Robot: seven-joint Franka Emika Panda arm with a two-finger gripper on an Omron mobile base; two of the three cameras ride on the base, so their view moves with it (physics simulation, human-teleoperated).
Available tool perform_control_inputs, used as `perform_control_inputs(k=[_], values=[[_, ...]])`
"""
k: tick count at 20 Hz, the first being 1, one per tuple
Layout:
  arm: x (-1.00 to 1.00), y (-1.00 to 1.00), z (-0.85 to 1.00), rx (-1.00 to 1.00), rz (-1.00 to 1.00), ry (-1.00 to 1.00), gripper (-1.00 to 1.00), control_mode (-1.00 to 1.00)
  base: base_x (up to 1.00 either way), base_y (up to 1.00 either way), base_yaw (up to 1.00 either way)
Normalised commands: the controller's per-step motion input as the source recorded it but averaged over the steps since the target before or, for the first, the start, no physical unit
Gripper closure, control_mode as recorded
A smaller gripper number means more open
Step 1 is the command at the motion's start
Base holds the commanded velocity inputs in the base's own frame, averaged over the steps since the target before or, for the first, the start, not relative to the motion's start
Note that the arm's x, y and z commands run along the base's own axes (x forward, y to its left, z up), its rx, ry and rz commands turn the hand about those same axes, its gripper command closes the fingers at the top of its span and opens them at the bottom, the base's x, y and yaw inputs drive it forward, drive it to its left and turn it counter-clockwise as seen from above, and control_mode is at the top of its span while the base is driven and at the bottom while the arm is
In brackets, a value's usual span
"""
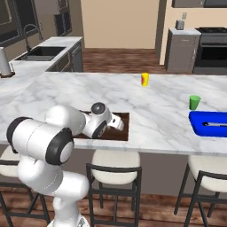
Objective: Gather the carrot and cucumber from the fridge and place them on a tray on the dining counter. Then gather the chicken drumsticks from the fridge and place them on the other tray.
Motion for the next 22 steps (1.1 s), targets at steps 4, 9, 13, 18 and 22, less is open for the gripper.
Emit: perform_control_inputs(k=[4,9,13,18,22], values=[[0.18,-0.1,-0.25,0.0,0.0,0.0,1.0,-1.0,0.0,0.0,0.0],[0.27,-0.05,-0.15,0.0,0.0,0.0,1.0,-1.0,0.0,0.0,0.0],[0.31,0.0,-0.08,0.0,0.0,0.0,-1.0,-1.0,0.0,0.0,0.0],[0.33,-0.03,-0.16,0.0,0.0,0.0,-1.0,-1.0,0.0,0.0,0.0],[0.1,-0.23,-0.07,0.04,0.0,-0.03,-1.0,-1.0,0.0,0.0,0.0]])
